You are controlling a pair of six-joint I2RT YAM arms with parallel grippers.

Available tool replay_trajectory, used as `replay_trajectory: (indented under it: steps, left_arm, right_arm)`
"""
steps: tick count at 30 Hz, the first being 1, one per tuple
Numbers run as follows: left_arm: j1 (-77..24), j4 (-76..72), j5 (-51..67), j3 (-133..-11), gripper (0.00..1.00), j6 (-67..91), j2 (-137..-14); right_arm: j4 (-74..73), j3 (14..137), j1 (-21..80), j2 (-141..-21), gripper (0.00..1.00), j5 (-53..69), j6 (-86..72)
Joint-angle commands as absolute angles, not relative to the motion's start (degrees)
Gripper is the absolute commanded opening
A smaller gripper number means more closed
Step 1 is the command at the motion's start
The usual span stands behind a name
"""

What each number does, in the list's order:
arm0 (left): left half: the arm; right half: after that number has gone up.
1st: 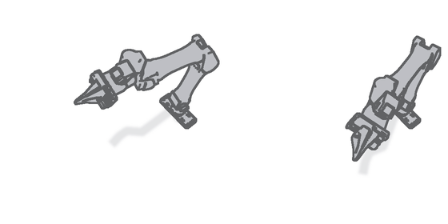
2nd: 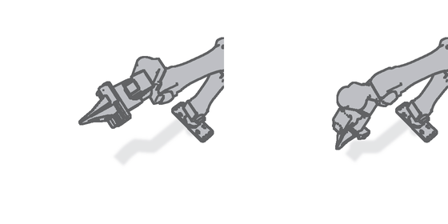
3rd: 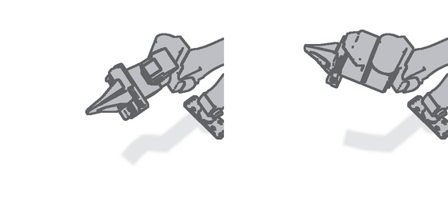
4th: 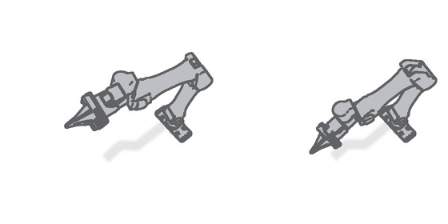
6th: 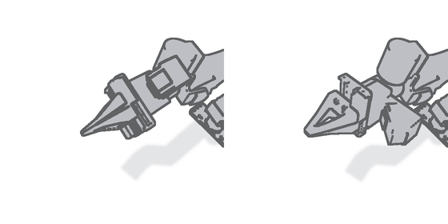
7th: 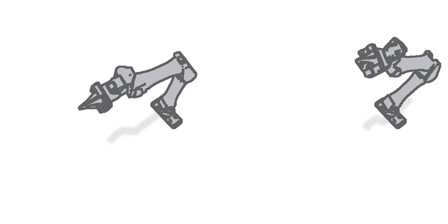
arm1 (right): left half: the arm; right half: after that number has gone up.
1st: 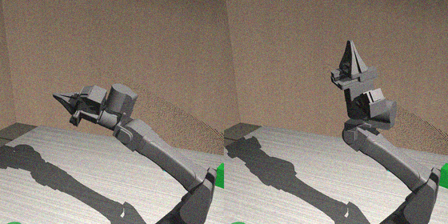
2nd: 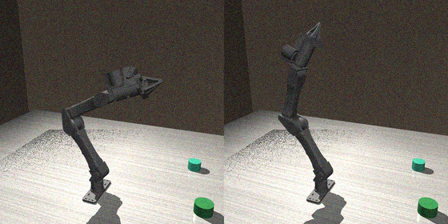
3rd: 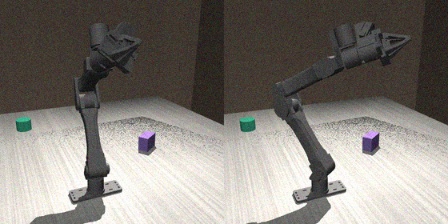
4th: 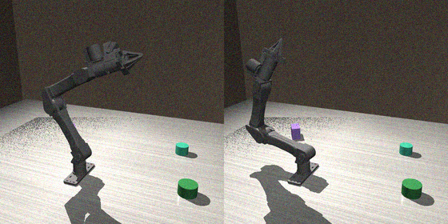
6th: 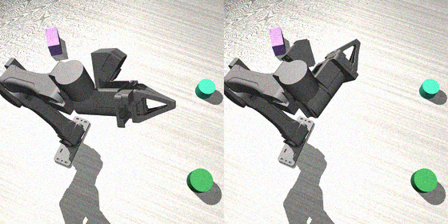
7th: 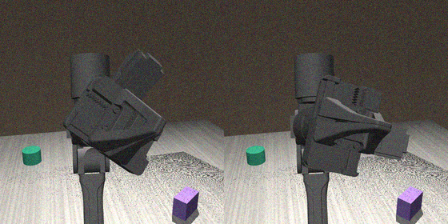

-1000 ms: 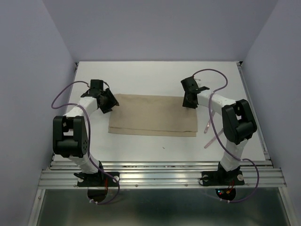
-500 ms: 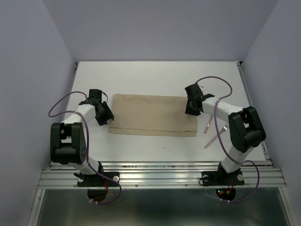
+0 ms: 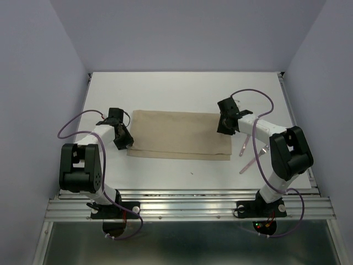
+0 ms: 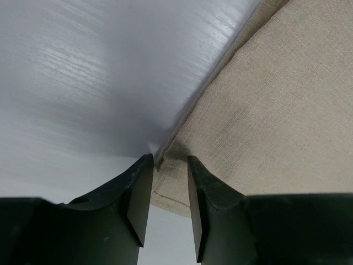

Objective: Fold the napkin into a case and place the utensils inside
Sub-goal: Smooth out the rectangle-folded napkin at the center of the board.

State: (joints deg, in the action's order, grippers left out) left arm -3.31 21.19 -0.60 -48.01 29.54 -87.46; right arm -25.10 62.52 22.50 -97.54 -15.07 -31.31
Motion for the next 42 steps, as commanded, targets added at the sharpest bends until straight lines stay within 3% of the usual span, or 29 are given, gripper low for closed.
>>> replay_trajectory:
  steps: [1,11,22,33,36,39,42]
  left_arm:
    - [-4.0,20.9,-2.3,-48.1,0.42,30.5,-86.7]
    - [-4.6,20.7,-2.7,-48.4,0.31,30.9,-86.0]
    - [-4.7,21.2,-2.8,-49.0,0.0,31.2,-83.3]
    - [-4.8,21.6,-1.4,-50.4,0.0,30.1,-81.9]
    - [-5.1,21.4,-0.3,-50.2,0.14,29.3,-83.7]
    - [-5.6,19.9,1.8,-49.4,0.21,29.2,-85.0]
    - [-5.8,18.9,2.2,-48.3,0.22,30.0,-85.4]
  right_arm:
    - [-24.0,62.2,22.3,-95.6,0.34,-15.0,-31.8]
    - [-24.3,61.3,22.3,-94.7,0.34,-15.1,-32.0]
    - [-25.5,59.9,22.3,-93.3,0.34,-17.2,-32.8]
    - [-25.6,58.0,22.3,-91.7,0.34,-16.5,-33.2]
    - [-25.6,57.7,22.3,-91.6,0.34,-16.3,-33.4]
    - [-25.6,57.3,22.3,-91.2,0.34,-16.2,-33.6]
    - [-25.6,57.0,22.3,-90.9,0.34,-16.4,-33.6]
